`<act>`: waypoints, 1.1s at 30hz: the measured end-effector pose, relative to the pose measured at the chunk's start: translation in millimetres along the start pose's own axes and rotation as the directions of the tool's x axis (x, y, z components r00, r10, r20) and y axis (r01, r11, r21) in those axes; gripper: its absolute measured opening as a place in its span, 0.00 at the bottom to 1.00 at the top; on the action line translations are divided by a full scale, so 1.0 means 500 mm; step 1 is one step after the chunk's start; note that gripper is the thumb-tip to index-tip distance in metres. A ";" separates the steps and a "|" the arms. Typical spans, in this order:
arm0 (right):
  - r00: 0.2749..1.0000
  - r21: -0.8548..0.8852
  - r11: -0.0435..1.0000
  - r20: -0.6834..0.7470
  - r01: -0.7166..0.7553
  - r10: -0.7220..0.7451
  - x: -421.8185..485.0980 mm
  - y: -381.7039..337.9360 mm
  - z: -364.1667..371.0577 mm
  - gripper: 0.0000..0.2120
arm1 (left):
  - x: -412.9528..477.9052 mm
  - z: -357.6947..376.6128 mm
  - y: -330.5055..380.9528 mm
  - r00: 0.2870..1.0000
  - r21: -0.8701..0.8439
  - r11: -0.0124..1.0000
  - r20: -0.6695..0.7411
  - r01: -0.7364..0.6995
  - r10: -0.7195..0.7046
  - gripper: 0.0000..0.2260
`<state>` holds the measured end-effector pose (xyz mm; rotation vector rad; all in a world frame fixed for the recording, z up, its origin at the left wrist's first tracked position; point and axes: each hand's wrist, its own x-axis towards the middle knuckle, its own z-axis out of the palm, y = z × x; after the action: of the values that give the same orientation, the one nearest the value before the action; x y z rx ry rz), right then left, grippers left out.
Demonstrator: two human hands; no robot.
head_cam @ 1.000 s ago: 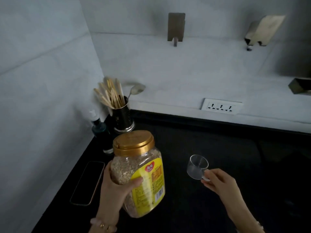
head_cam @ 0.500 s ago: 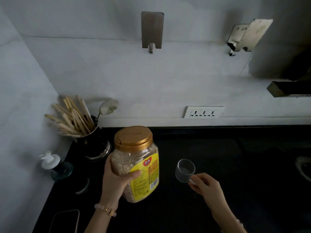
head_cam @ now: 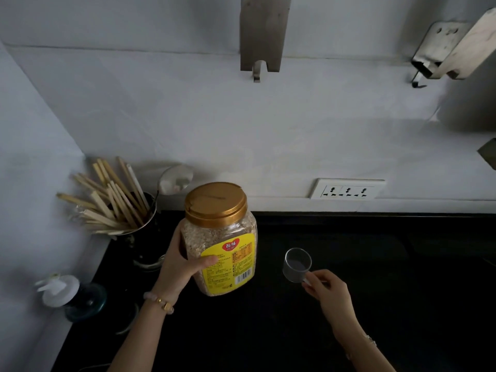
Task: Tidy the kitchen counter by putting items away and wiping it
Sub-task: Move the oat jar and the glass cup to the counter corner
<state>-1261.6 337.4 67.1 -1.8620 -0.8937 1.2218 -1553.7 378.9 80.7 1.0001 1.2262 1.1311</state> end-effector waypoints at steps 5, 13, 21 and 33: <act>1.000 0.000 1.000 0.008 0.004 -0.004 0.032 -0.002 0.014 0.04 | 0.026 -0.006 -0.003 0.999 0.045 0.999 0.042 0.017 -0.018 0.58; 1.000 -0.024 1.000 0.025 -0.013 0.014 0.064 -0.004 0.033 0.05 | 0.047 -0.016 -0.006 0.995 0.210 0.977 0.092 0.016 -0.036 0.63; 1.000 -0.043 0.999 -0.009 0.004 -0.005 0.098 0.002 0.045 0.07 | -0.005 0.021 -0.038 0.988 0.041 0.999 -0.158 0.011 -0.005 0.47; 0.997 0.021 0.999 -0.076 -0.026 0.028 0.147 -0.006 0.052 0.10 | 0.014 0.035 -0.031 0.987 0.212 0.977 -0.161 0.010 0.025 0.57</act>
<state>-1263.4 406.2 30.0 -1.8969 -0.8148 1.1638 -1535.1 383.3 66.1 1.0890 1.5003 1.1215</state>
